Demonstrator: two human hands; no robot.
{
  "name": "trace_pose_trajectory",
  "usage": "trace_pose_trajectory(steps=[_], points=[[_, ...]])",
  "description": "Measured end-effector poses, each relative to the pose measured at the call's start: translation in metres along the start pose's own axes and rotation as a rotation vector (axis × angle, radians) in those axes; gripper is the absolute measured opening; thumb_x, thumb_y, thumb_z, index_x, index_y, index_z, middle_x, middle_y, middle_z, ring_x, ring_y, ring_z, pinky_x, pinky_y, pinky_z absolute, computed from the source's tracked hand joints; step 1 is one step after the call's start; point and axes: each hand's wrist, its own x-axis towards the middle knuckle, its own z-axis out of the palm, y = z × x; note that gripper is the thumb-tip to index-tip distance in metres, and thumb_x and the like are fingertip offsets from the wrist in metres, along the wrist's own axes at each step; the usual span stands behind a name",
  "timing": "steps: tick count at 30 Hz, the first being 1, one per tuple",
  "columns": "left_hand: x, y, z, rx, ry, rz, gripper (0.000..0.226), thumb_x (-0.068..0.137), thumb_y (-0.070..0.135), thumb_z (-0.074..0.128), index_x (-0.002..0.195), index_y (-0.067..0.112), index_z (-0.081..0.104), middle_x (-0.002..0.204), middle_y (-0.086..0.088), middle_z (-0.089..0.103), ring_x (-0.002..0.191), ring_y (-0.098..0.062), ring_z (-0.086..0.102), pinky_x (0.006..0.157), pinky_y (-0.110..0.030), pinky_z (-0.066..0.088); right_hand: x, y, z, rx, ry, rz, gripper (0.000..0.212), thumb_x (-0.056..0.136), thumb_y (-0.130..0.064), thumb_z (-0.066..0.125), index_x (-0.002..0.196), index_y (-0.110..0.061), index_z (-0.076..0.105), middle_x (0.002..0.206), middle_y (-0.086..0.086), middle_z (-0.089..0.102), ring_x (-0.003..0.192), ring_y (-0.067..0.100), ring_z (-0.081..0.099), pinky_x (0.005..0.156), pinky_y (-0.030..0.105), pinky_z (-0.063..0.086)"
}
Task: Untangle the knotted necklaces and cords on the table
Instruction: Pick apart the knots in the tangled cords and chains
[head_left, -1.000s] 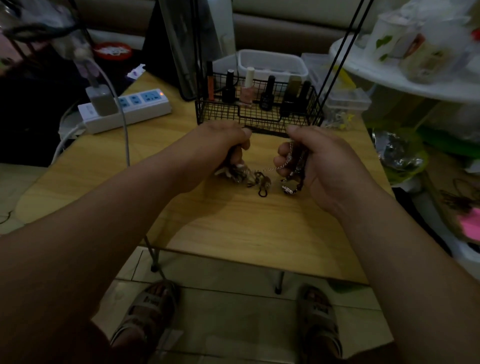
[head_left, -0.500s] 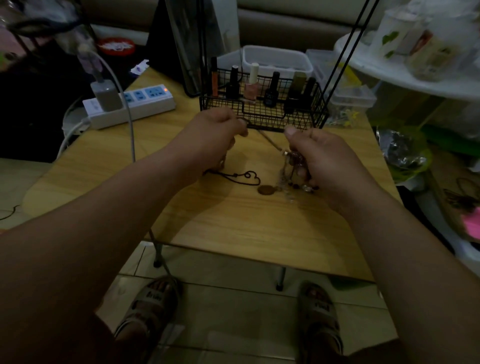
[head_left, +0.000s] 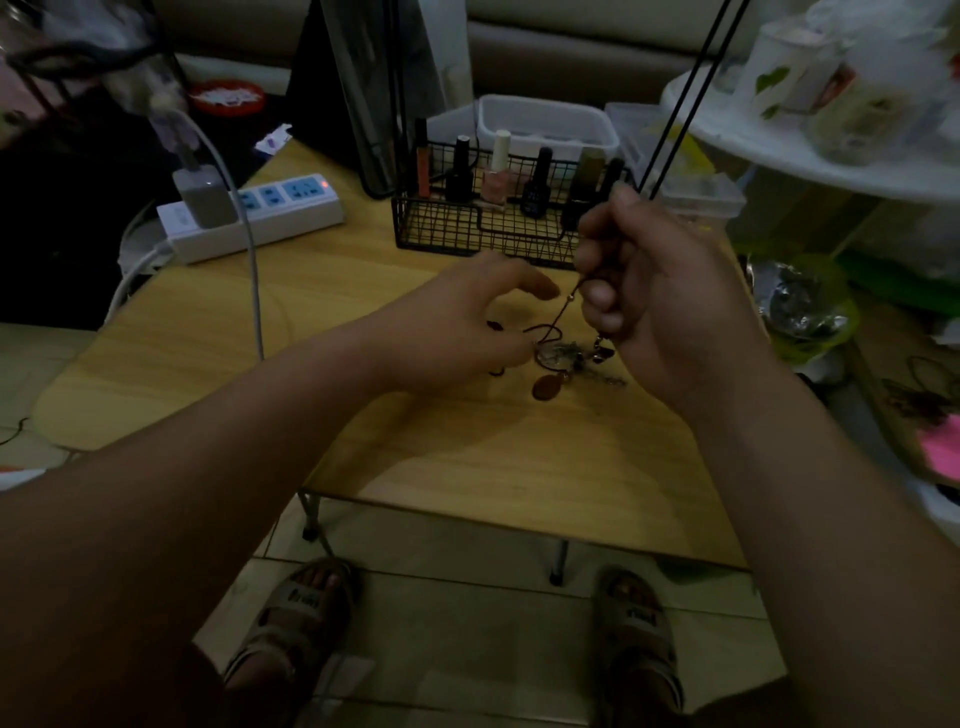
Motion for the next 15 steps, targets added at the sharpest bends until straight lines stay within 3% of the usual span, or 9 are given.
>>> trace_pose_trajectory(steps=[1, 3, 4, 6, 8, 11, 13, 15], points=[[-0.001, 0.003, 0.001, -0.081, -0.044, 0.020, 0.041, 0.095, 0.027, 0.070, 0.134, 0.032, 0.060, 0.128, 0.017, 0.056, 0.108, 0.009, 0.055, 0.079, -0.007, 0.045, 0.001, 0.001, 0.001, 0.020, -0.025, 0.011, 0.026, 0.108, -0.032, 0.047, 0.099, -0.012, 0.061, 0.074, 0.001, 0.059, 0.057, 0.012, 0.046, 0.050, 0.026, 0.029], [-0.001, 0.005, 0.004, -0.162, -0.039, 0.047, 0.017, 0.099, 0.026, 0.068, 0.116, 0.026, 0.070, 0.107, 0.017, 0.066, 0.086, 0.013, 0.060, 0.073, -0.010, 0.045, 0.002, 0.001, 0.002, 0.068, -0.050, 0.027, 0.025, 0.108, -0.031, 0.047, 0.102, -0.010, 0.060, 0.077, 0.003, 0.059, 0.059, 0.013, 0.049, 0.052, 0.026, 0.034], [-0.001, 0.007, 0.004, -0.186, 0.004, 0.046, 0.007, 0.101, 0.026, 0.067, 0.105, 0.024, 0.072, 0.097, 0.014, 0.070, 0.083, 0.009, 0.062, 0.075, -0.018, 0.048, 0.003, 0.001, 0.001, 0.074, -0.041, 0.032, 0.025, 0.108, -0.030, 0.047, 0.103, -0.010, 0.061, 0.078, 0.003, 0.060, 0.060, 0.013, 0.050, 0.052, 0.026, 0.035], [0.001, 0.006, -0.002, -0.306, 0.111, 0.003, 0.013, 0.104, 0.025, 0.061, 0.095, 0.021, 0.070, 0.089, 0.005, 0.075, 0.090, -0.006, 0.070, 0.083, -0.032, 0.052, 0.004, 0.001, -0.002, 0.004, 0.020, 0.037, 0.023, 0.107, -0.030, 0.051, 0.104, -0.011, 0.063, 0.079, 0.002, 0.061, 0.061, 0.013, 0.051, 0.053, 0.026, 0.036], [0.002, 0.005, -0.014, -0.577, 0.197, -0.061, 0.018, 0.106, 0.021, 0.054, 0.091, 0.016, 0.064, 0.078, -0.001, 0.069, 0.087, -0.019, 0.073, 0.085, -0.034, 0.055, 0.005, 0.004, -0.007, -0.127, 0.077, 0.040, 0.021, 0.104, -0.028, 0.058, 0.107, -0.010, 0.067, 0.081, 0.000, 0.063, 0.062, 0.012, 0.052, 0.053, 0.026, 0.036], [0.002, 0.004, -0.029, -0.846, 0.238, -0.070, 0.023, 0.105, 0.018, 0.053, 0.082, 0.019, 0.055, 0.068, 0.000, 0.045, 0.062, -0.018, 0.051, 0.065, -0.032, 0.051, 0.005, 0.009, -0.012, -0.247, 0.075, 0.036, 0.018, 0.098, -0.024, 0.067, 0.111, -0.011, 0.071, 0.085, -0.002, 0.068, 0.063, 0.012, 0.053, 0.053, 0.025, 0.040], [0.000, 0.000, -0.033, -0.832, 0.247, -0.051, 0.024, 0.105, 0.020, 0.056, 0.081, 0.020, 0.053, 0.068, 0.000, 0.038, 0.057, -0.015, 0.035, 0.052, -0.028, 0.033, 0.003, 0.008, -0.011, -0.308, 0.021, 0.022, 0.015, 0.095, -0.020, 0.071, 0.110, -0.016, 0.073, 0.083, -0.004, 0.070, 0.063, 0.012, 0.053, 0.053, 0.025, 0.041], [-0.001, 0.000, -0.036, -0.746, 0.264, -0.042, 0.022, 0.105, 0.023, 0.058, 0.084, 0.020, 0.056, 0.067, 0.001, 0.039, 0.056, -0.014, 0.031, 0.050, -0.027, 0.026, 0.001, 0.005, -0.012, -0.390, -0.042, 0.002, 0.015, 0.093, -0.018, 0.074, 0.108, -0.018, 0.075, 0.081, -0.001, 0.069, 0.063, 0.010, 0.052, 0.054, 0.024, 0.042]])
